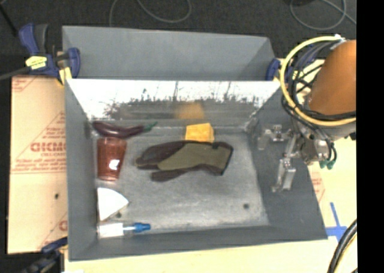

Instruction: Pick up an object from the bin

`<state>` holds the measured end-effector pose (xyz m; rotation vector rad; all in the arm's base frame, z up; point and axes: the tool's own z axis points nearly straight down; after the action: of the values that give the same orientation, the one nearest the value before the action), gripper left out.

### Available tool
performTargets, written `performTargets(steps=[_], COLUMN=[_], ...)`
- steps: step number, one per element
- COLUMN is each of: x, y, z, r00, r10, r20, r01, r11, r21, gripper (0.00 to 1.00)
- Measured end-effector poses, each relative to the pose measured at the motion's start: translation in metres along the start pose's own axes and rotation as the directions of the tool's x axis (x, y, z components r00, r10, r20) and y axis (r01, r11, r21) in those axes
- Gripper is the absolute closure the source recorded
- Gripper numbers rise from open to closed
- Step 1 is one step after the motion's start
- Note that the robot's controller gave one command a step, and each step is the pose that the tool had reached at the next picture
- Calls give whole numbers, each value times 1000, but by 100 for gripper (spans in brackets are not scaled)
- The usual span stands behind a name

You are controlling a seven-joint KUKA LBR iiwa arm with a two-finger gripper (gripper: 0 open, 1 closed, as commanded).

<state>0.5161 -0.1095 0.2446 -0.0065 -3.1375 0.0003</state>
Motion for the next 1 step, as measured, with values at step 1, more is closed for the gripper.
performTargets(steps=[1], x=[-1], y=[1], z=[-5], r00=[1000], r10=[-4], r20=[8], r01=[4], r11=[1000], r21=[1], gripper=[0])
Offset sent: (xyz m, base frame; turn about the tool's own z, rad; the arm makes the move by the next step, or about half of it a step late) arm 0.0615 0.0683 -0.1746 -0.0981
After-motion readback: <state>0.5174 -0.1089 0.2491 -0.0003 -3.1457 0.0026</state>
